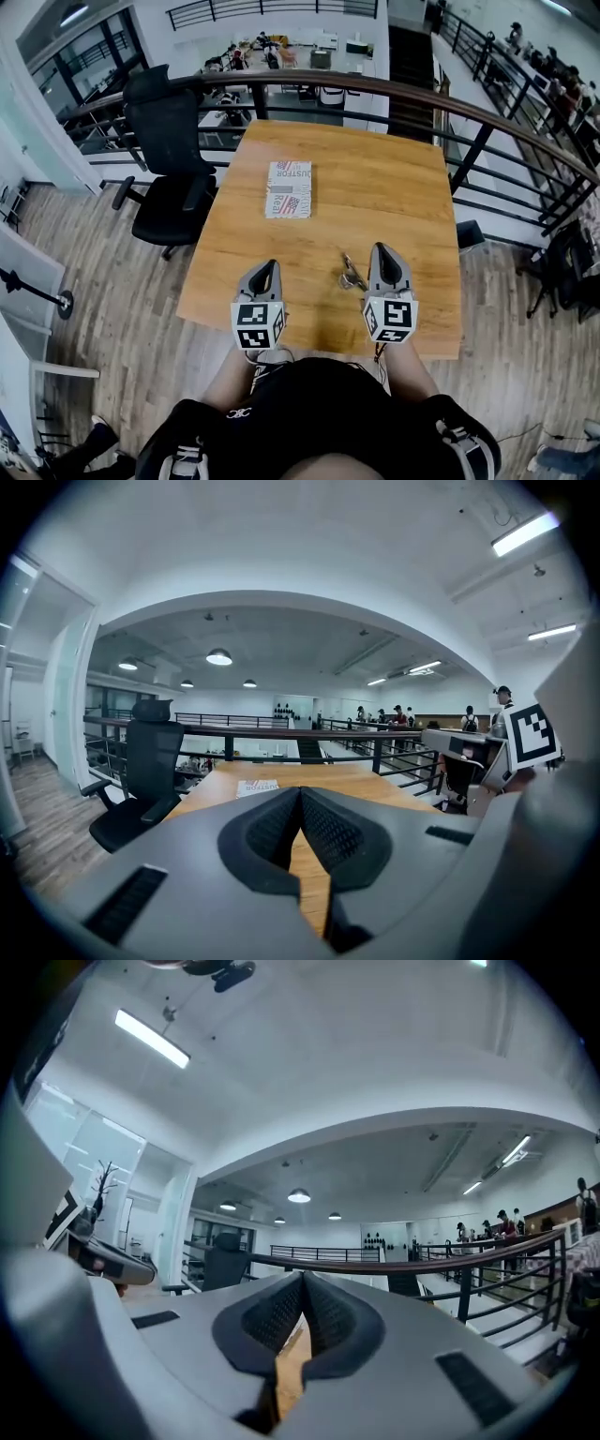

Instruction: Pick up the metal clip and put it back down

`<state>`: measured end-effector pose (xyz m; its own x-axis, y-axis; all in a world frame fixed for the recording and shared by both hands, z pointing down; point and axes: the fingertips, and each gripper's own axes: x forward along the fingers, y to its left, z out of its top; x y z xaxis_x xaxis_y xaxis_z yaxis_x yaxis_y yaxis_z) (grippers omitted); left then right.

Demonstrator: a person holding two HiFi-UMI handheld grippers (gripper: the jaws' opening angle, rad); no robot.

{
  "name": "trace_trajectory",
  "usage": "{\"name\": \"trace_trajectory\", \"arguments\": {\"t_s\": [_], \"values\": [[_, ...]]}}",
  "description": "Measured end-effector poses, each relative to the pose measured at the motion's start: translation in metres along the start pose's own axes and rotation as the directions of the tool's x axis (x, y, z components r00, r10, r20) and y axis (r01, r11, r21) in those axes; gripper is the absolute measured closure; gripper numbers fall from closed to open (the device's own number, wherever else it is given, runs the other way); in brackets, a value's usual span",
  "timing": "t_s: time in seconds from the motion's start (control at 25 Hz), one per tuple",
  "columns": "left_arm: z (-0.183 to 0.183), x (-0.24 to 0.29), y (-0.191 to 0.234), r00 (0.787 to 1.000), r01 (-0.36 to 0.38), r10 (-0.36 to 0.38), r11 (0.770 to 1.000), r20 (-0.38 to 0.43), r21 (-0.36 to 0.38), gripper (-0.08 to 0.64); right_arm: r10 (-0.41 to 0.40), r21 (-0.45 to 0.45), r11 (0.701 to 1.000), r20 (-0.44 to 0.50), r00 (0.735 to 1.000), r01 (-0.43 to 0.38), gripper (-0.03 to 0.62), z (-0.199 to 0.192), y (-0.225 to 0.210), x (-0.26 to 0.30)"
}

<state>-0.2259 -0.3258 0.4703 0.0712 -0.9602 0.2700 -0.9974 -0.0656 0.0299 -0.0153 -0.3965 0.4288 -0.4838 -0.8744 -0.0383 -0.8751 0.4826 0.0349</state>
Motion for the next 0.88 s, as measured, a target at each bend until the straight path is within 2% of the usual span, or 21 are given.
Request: {"name": "trace_trajectory", "arguments": {"t_s": [0.32,0.52,0.88], "values": [[0.004,0.006,-0.004,1.0,0.017,-0.017,1.0,0.007,0.012,0.548,-0.016,-0.033,0.999,-0.014,1.0,0.016,0.578,-0.006,-0.001,-0.003],[0.004,0.01,-0.006,1.0,0.026,-0.026,1.0,0.005,0.017,0.548,-0.027,-0.006,1.0,-0.017,0.999,0.026,0.578,-0.008,-0.003,-0.001],[0.006,0.018,0.001,0.999,0.032,-0.032,0.999,0.003,0.019,0.548,-0.036,-0.009,0.999,-0.019,0.999,0.036,0.577,-0.01,-0.001,0.008]]}}
